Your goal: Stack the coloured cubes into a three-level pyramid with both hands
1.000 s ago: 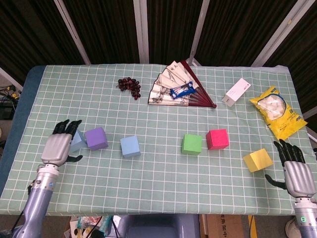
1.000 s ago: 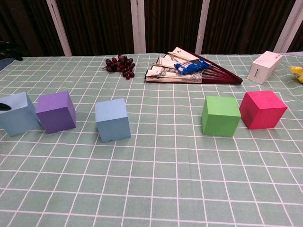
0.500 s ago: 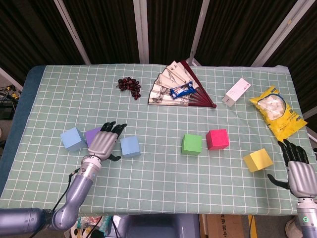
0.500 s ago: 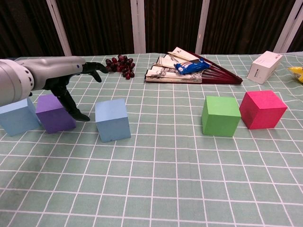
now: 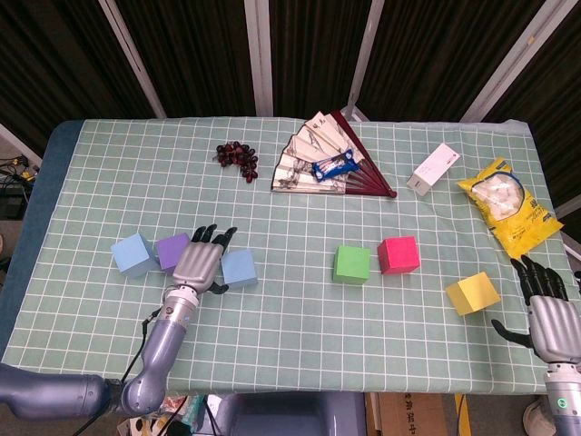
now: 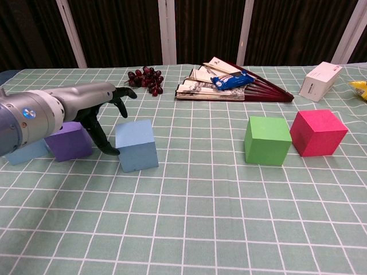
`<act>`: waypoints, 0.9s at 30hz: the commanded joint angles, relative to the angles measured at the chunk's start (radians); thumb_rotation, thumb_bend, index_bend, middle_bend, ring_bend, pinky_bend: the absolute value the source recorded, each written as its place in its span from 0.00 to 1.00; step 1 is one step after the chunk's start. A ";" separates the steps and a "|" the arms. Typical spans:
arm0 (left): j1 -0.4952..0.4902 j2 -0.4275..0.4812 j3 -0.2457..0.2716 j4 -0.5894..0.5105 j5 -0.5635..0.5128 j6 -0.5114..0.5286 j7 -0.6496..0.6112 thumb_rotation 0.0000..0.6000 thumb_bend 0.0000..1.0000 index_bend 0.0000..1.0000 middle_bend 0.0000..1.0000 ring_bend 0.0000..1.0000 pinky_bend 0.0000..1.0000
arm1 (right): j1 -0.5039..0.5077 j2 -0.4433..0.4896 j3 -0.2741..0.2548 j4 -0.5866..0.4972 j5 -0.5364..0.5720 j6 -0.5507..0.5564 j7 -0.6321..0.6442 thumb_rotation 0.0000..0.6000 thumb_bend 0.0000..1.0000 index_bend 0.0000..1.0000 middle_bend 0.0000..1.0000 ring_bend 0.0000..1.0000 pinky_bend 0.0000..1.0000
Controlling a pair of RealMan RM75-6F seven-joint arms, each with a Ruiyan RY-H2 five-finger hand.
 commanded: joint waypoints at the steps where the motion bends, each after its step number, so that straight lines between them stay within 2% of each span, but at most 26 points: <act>1: -0.014 -0.020 0.004 0.024 -0.011 -0.010 -0.012 1.00 0.20 0.00 0.22 0.03 0.01 | -0.001 0.000 -0.002 0.000 -0.003 0.000 0.000 1.00 0.22 0.00 0.00 0.00 0.00; 8: -0.033 -0.049 0.007 0.064 -0.013 -0.023 -0.036 1.00 0.20 0.00 0.23 0.03 0.01 | -0.002 0.001 -0.004 -0.004 -0.002 0.000 -0.001 1.00 0.22 0.00 0.00 0.00 0.00; 14: -0.040 -0.069 0.008 0.105 -0.010 -0.031 -0.064 1.00 0.21 0.00 0.30 0.03 0.01 | -0.005 0.005 -0.004 -0.007 0.003 -0.002 0.003 1.00 0.22 0.00 0.00 0.00 0.00; 21: -0.063 -0.113 0.001 0.195 0.000 -0.060 -0.097 1.00 0.27 0.00 0.36 0.05 0.02 | -0.005 0.009 -0.005 -0.011 0.008 -0.009 0.007 1.00 0.22 0.00 0.00 0.00 0.00; 27: -0.076 -0.128 0.000 0.222 0.009 -0.070 -0.100 1.00 0.31 0.00 0.37 0.05 0.02 | -0.004 0.010 -0.004 -0.013 0.012 -0.012 0.008 1.00 0.22 0.00 0.00 0.00 0.00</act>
